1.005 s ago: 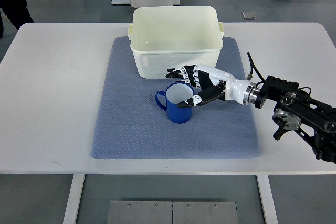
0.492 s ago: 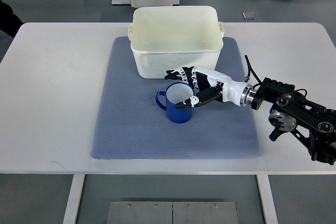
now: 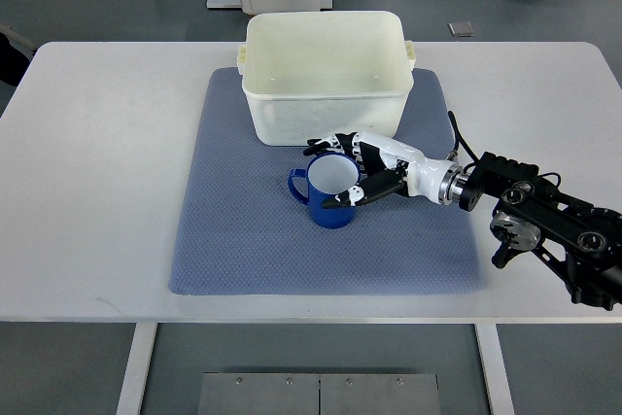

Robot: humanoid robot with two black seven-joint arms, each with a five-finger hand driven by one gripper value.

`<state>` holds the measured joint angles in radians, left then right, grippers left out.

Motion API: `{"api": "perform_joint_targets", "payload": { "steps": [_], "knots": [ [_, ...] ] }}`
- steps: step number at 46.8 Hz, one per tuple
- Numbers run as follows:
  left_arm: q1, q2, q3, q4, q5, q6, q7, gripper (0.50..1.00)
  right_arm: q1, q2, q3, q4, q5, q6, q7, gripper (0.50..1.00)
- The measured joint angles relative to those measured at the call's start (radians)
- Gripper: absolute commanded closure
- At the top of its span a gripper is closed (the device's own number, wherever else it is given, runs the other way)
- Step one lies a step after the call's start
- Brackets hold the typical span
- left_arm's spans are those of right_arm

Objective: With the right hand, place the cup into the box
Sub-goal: 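Lower the right hand onto the blue mug rim and close fingers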

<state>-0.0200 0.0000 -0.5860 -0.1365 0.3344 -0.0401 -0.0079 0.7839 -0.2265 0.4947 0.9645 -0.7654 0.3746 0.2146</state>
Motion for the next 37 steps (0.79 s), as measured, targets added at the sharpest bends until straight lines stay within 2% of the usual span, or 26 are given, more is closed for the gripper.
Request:
{"api": "perform_joint_targets", "payload": {
  "steps": [18,26,29,32,34,37],
  "knots": [
    [0.000,0.000,0.000,0.000,0.000,0.000,0.000,0.500,-0.005,0.021,-0.013,-0.032,0.000,0.000,0.002,0.523],
    [0.000,0.000,0.000,0.000,0.000,0.000,0.000,0.500,-0.011,0.028,-0.013,-0.052,0.000,0.000,0.003,0.557],
    [0.000,0.000,0.000,0.000,0.000,0.000,0.000,0.500,-0.012,0.029,-0.013,-0.057,0.000,0.000,0.005,0.596],
    [0.000,0.000,0.000,0.000,0.000,0.000,0.000,0.500,-0.017,0.029,-0.013,-0.057,0.000,0.000,0.006,0.663],
    [0.000,0.000,0.000,0.000,0.000,0.000,0.001,0.500,-0.018,0.030,-0.013,-0.057,0.000,0.000,0.006,0.724],
    [0.000,0.000,0.000,0.000,0.000,0.000,0.001,0.500,-0.020,0.030,-0.013,-0.057,0.000,0.000,0.007,0.854]
  ]
}}
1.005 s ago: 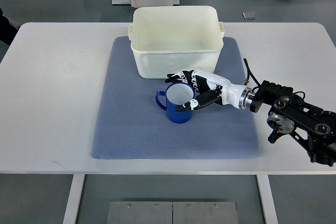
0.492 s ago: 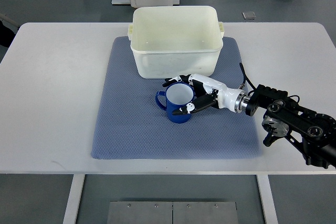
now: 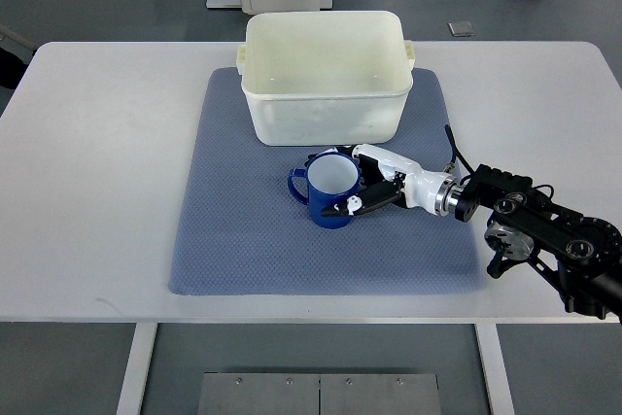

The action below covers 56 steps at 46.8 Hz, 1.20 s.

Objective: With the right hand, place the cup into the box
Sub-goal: 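Lower the right hand onto the blue mug rim and close fingers, then lift the blue mug with the right hand above the tub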

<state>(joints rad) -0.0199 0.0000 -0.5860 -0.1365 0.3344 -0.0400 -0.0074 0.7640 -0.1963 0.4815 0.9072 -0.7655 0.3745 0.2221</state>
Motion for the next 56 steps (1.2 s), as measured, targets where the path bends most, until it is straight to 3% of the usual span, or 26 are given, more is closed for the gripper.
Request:
{"api": "perform_joint_targets", "payload": {
  "steps": [1,2,3,22,32,42,56],
  "knots": [
    [0.000,0.000,0.000,0.000,0.000,0.000,0.000,0.500,0.000,0.000,0.000,0.000,0.000,0.000,0.002,0.908],
    [0.000,0.000,0.000,0.000,0.000,0.000,0.000,0.500,0.000,0.000,0.000,0.000,0.000,0.000,0.004,0.993],
    [0.000,0.000,0.000,0.000,0.000,0.000,0.000,0.500,0.000,0.000,-0.001,0.000,0.000,0.001,0.006,1.000],
    [0.000,0.000,0.000,0.000,0.000,0.000,0.000,0.500,0.018,0.026,-0.012,-0.017,0.010,-0.009,0.003,1.000],
    [0.000,0.000,0.000,0.000,0.000,0.000,0.000,0.500,0.066,-0.037,0.017,0.069,0.020,0.002,-0.005,1.000],
    [0.000,0.000,0.000,0.000,0.000,0.000,-0.001,0.500,0.123,-0.105,0.053,0.128,0.058,0.075,-0.010,1.000],
    [0.000,0.000,0.000,0.000,0.000,0.000,0.000,0.500,0.247,-0.143,0.069,0.126,0.176,0.080,-0.051,1.000]
  ]
}}
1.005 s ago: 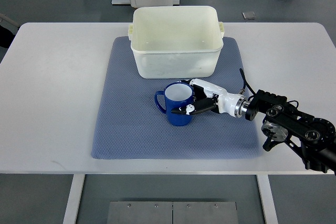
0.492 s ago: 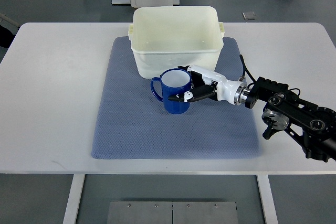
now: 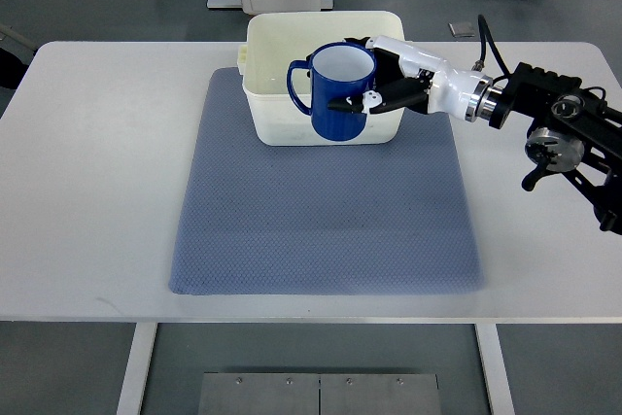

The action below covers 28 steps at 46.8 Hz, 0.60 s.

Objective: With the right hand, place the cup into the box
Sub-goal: 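Lift the blue mug with the right hand above the tub, then lower the held mug into the cream tub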

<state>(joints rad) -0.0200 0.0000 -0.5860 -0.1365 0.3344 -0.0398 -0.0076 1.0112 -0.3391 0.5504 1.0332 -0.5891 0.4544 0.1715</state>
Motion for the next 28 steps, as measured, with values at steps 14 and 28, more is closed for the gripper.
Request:
{"api": "perform_joint_targets", "payload": {
  "steps": [14,28],
  "knots": [
    [0.000,0.000,0.000,0.000,0.000,0.000,0.000,0.500,0.095,0.014,0.004,-0.108,0.079,-0.073,-0.037,1.000],
    [0.000,0.000,0.000,0.000,0.000,0.000,0.000,0.500,0.136,0.096,0.003,-0.228,0.108,-0.195,-0.078,1.000]
  ]
}}
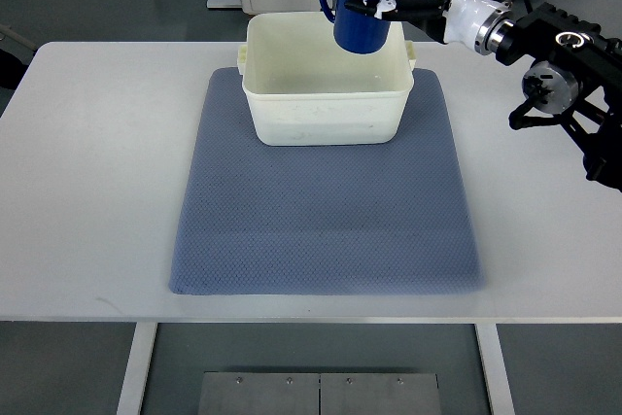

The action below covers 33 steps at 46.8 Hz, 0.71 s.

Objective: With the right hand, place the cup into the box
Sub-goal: 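Lower the held mug into the cream tub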

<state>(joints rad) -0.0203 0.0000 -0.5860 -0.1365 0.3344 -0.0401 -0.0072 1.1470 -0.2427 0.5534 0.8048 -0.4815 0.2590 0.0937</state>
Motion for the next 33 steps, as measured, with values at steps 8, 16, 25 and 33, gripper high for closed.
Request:
{"api": "perform_joint_targets", "payload": {
  "steps": [8,16,25,33],
  "knots": [
    [0.000,0.000,0.000,0.000,0.000,0.000,0.000,0.500,-0.007,0.041,-0.007,-0.010,-0.001,-0.082,-0.031,1.000],
    [0.000,0.000,0.000,0.000,0.000,0.000,-0.001,0.500,-0.017,0.080,-0.008,-0.035,-0.001,-0.151,-0.043,1.000],
    [0.000,0.000,0.000,0.000,0.000,0.000,-0.001,0.500,-0.042,0.123,-0.012,-0.067,-0.002,-0.201,-0.044,1.000],
    [0.000,0.000,0.000,0.000,0.000,0.000,-0.001,0.500,-0.054,0.146,-0.024,-0.111,-0.004,-0.214,-0.042,1.000]
  ]
}}
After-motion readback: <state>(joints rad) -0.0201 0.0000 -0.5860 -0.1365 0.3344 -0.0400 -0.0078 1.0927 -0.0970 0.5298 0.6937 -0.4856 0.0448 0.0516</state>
